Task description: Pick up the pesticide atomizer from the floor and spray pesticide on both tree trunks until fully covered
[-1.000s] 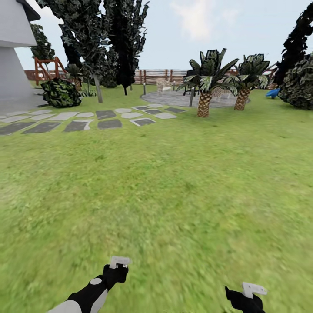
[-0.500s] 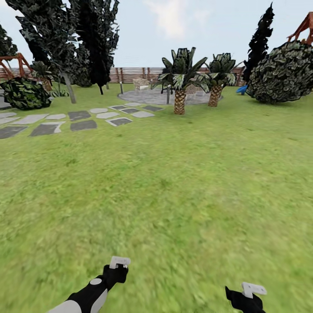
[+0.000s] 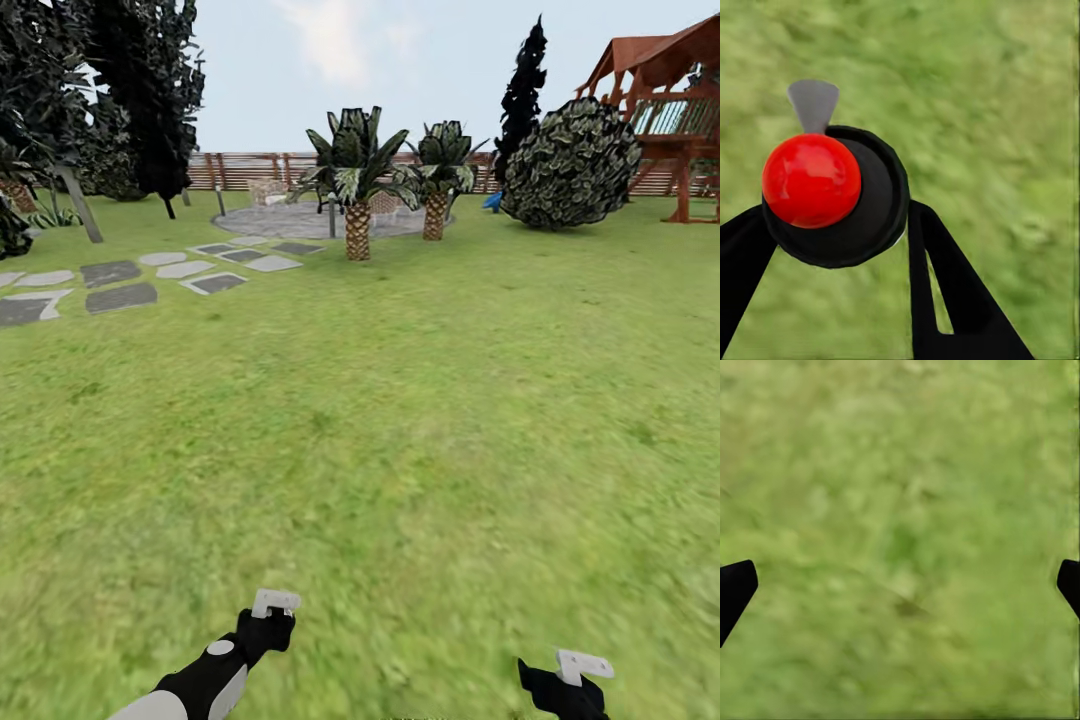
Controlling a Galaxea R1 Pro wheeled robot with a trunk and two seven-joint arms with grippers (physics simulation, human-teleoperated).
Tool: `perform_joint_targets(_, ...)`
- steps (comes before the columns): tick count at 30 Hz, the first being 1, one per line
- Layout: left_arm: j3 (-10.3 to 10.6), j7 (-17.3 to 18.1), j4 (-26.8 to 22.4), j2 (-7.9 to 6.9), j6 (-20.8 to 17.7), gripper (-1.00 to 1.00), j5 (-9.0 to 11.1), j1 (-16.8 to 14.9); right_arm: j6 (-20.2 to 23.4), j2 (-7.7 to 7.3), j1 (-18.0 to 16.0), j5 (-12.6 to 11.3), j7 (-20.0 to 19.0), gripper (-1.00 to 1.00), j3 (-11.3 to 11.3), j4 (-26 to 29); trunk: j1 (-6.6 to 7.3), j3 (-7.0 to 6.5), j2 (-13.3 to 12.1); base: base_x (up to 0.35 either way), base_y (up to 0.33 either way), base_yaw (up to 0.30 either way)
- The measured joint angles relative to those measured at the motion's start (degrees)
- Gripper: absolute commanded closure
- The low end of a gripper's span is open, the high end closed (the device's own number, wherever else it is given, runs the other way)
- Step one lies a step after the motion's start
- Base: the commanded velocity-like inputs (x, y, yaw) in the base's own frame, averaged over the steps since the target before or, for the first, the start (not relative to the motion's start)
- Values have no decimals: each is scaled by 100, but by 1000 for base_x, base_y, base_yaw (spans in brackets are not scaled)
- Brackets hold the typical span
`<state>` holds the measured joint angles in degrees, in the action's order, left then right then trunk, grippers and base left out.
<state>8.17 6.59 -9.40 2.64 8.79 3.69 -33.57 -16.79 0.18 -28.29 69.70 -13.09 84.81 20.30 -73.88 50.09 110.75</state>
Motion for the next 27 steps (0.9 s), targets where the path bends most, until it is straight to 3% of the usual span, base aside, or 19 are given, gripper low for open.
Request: perform_joint_targets(27,0,0,2,0,0,100,0,0,0,0,-1,0,2,-100,0,0,0,0,0,0,-276,-300)
